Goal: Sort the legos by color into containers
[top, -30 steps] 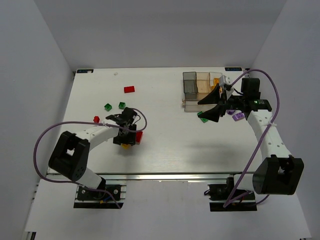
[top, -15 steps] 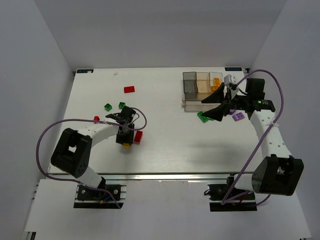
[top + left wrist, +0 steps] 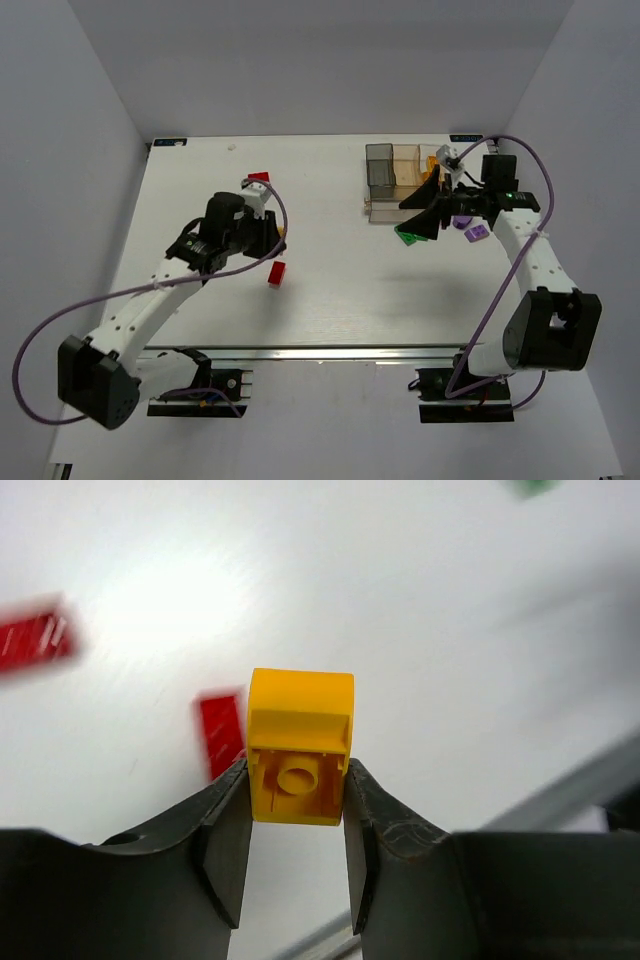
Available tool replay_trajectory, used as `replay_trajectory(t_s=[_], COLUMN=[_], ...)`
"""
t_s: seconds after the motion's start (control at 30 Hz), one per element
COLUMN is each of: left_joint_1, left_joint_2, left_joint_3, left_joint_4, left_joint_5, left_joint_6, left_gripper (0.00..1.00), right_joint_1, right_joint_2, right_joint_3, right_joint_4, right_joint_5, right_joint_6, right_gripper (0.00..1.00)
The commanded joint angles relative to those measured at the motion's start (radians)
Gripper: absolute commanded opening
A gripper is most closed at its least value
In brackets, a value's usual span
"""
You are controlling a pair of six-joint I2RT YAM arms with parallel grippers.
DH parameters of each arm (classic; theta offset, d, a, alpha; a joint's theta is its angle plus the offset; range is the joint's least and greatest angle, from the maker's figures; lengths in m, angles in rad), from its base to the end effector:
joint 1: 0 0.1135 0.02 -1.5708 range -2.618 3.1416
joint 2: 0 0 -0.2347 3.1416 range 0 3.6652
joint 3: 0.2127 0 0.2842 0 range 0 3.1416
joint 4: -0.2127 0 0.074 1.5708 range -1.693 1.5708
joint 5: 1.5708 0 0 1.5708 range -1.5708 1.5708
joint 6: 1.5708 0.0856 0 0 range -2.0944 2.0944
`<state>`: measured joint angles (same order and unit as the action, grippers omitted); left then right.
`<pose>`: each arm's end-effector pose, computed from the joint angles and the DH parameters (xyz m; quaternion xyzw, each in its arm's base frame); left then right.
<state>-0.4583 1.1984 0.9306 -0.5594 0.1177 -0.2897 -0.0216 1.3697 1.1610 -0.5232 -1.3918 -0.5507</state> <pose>0.2879 -0.1533 0.1994 0.0996 0.9250 -0.1835 0.3176 0.3254 0.0772 0.2850 -0.4353 0.6083 0.4735 0.4651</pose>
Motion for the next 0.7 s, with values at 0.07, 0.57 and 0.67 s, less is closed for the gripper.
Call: replay_trajectory(t_s=[0.07,0.57,0.67], left_joint_1=[-0.017,-0.108,-0.129], left_joint_2=[-0.080,0.297,0.316], left_joint_3=[-0.022,0.163,0.165], left_joint_4=[0.376,0.463,0.484], left_joint_5=[0.473,0.973,1.097], left_joint_6=[0.133,0.482,0.466], left_gripper=[0.00,0.00,0.00], right_joint_1=[0.078,0.238,0.270], right_joint_2=[0.084,0.108,0.054], right_joint_3=[0.077,0.077,-0.025], right_joint_4=[-0.003,-0.173,-0.131], right_joint_5=[0.151,0.103,0.168], right_joint_6=[0.179,-0.302,-0.448], right_gripper=[0.74,0.89,0.89])
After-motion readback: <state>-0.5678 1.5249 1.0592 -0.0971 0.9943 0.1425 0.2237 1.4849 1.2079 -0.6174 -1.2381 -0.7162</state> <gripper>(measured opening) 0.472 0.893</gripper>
